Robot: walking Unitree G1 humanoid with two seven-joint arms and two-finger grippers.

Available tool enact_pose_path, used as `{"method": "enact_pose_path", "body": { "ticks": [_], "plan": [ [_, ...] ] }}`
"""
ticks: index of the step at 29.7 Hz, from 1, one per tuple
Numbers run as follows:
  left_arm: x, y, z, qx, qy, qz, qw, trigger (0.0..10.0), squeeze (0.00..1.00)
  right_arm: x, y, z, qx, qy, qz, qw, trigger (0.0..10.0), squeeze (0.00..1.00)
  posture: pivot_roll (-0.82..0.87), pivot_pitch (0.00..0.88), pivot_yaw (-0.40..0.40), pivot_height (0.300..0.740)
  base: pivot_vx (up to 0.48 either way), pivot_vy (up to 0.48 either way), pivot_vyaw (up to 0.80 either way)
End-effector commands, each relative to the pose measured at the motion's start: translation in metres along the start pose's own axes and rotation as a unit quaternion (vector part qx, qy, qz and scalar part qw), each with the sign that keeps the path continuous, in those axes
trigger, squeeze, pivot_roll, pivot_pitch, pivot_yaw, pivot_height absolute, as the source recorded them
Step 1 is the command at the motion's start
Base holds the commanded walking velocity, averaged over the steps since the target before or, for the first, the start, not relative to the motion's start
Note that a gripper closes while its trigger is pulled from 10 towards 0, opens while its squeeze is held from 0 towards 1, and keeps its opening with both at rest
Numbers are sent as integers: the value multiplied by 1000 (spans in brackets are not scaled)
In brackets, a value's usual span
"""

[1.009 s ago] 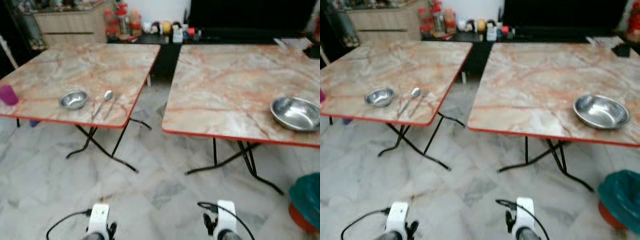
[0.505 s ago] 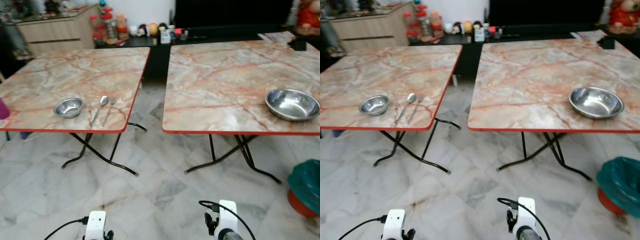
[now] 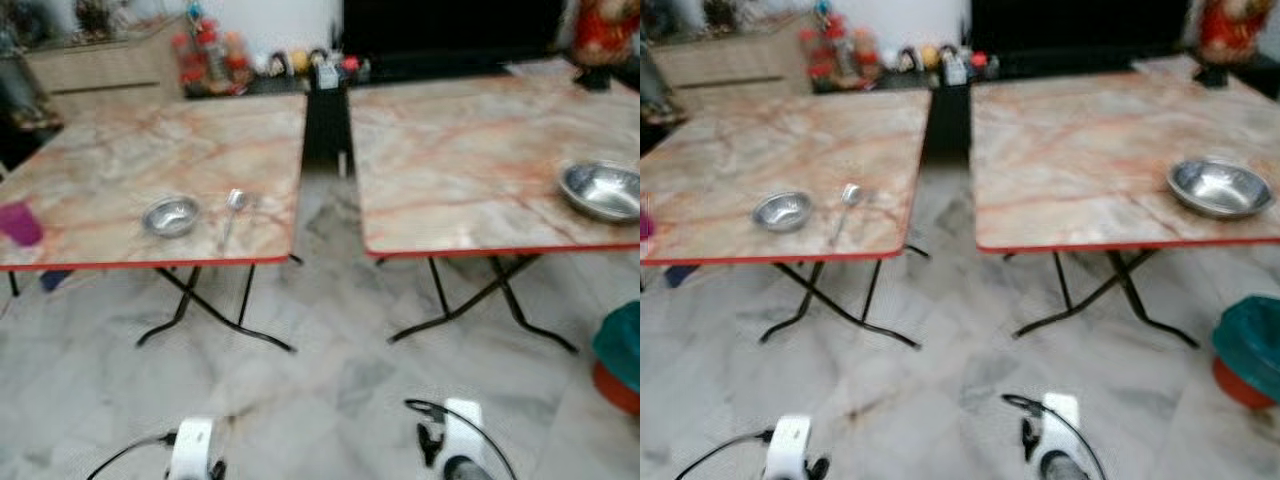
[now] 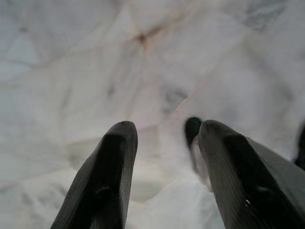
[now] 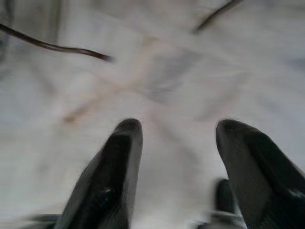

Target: Setting the table

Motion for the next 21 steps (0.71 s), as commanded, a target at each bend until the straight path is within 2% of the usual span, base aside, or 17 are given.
{"method": "enact_pose_path", "body": {
  "ticks": [1, 21],
  "plan": [
    [13, -3, 10, -10, -5, 14, 1000, 10000, 0, -2, 1, 17, -21, -4, -2, 1000, 10000, 0, -13, 0, 89, 740, 0, 480, -500],
    [13, -3, 8, -1, 3, 15, 1000, 10000, 0, 1, 1, 18, -21, -3, 3, 1000, 10000, 0, 1, 0, 80, 740, 0, 480, -25]
  ]
}}
Point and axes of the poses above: a point about 5 cm out from each wrist's last joint towards the gripper, its own y axis pointing back from the gripper into the wrist, its own x axis along the axis of the wrist's last joint, z = x × y, the point moved 6 cm from there along -y, pointing out of the wrist towards the gripper, and after that the axes turned 12 degrees about y, right-handed, at the moved point
